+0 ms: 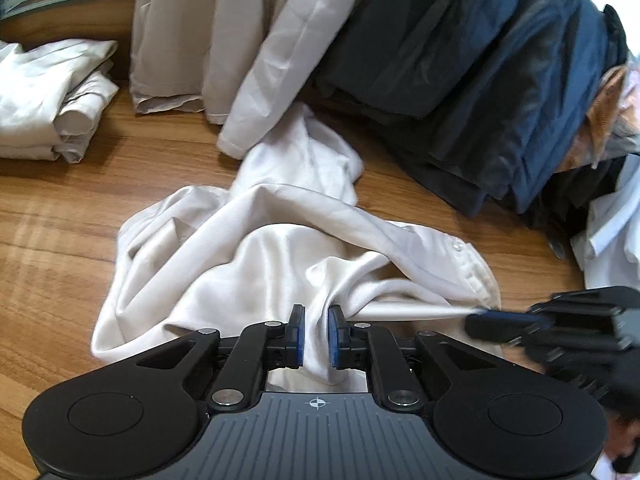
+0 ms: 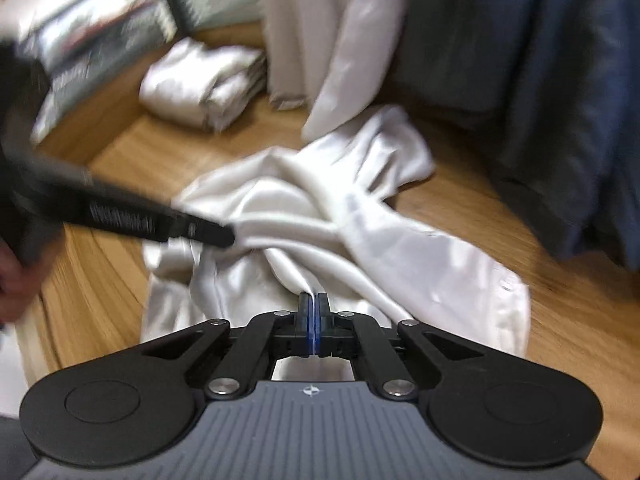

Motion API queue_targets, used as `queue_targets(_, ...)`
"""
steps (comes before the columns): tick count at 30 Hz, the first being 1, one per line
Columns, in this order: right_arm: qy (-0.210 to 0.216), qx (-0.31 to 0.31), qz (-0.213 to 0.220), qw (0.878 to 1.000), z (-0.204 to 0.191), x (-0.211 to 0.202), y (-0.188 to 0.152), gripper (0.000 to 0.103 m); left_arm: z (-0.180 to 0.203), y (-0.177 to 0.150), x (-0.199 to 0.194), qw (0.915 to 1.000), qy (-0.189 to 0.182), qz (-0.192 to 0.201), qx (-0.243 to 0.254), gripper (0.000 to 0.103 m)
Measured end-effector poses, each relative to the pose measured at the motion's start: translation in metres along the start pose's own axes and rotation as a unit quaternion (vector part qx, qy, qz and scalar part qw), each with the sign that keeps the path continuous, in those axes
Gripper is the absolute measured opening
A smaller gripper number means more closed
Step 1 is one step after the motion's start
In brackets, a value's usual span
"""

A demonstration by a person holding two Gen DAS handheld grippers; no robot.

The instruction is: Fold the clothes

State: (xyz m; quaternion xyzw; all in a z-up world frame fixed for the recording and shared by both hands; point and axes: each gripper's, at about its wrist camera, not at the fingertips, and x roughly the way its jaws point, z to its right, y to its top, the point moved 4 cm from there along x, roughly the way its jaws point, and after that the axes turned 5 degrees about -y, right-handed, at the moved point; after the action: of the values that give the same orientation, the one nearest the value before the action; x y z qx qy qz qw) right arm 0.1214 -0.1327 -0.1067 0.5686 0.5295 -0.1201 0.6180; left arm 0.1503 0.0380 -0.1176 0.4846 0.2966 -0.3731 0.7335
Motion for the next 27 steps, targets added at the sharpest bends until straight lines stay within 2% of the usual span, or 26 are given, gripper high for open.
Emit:
queue_targets(3, 0.021, 0.071, 0.014, 0.997, 0.022, -0.029, 0.001, 0.001, 0.014, -0.002, -0.007, 0.9995, -0.019, 0.013, 0.022, 0.015)
queue_targets(7, 0.049, 0.144, 0.027, 0.988, 0.044, -0.061, -0.004, 0.001, 0.045, -0.007, -0.021, 0.9952, -0.059, 0.024, 0.075, 0.017)
queue_targets(10, 0.059, 0.17, 0.041, 0.983, 0.054, -0.081, -0.005, 0.001, 0.071, -0.014, -0.03, 0.9863, -0.112, 0.02, 0.12, 0.023)
queue_targets(13, 0.071, 0.184, 0.056, 0.979, 0.06, -0.096, -0.002, 0.001, 0.091, -0.022, -0.027, 0.9771, -0.145, 0.01, 0.155, 0.032)
queue_targets(17, 0.078, 0.187, 0.064, 0.977, 0.064, -0.107, 0.003, 0.001, 0.108, -0.025, -0.008, 0.9712, -0.151, -0.002, 0.185, 0.041)
queue_targets(20, 0.078, 0.186, 0.062, 0.978, 0.065, -0.108, 0.003, 0.001, 0.116, -0.022, 0.005, 0.9702, -0.151, -0.007, 0.19, 0.041)
queue_targets(22, 0.078, 0.185, 0.061, 0.978, 0.065, -0.108, 0.003, 0.001, 0.121, -0.021, 0.007, 0.9662, -0.167, -0.009, 0.197, 0.041)
queue_targets(27, 0.079, 0.185, 0.058, 0.978, 0.065, -0.109, 0.003, 0.001, 0.13, -0.016, 0.009, 0.9601, -0.17, 0.001, 0.222, 0.04)
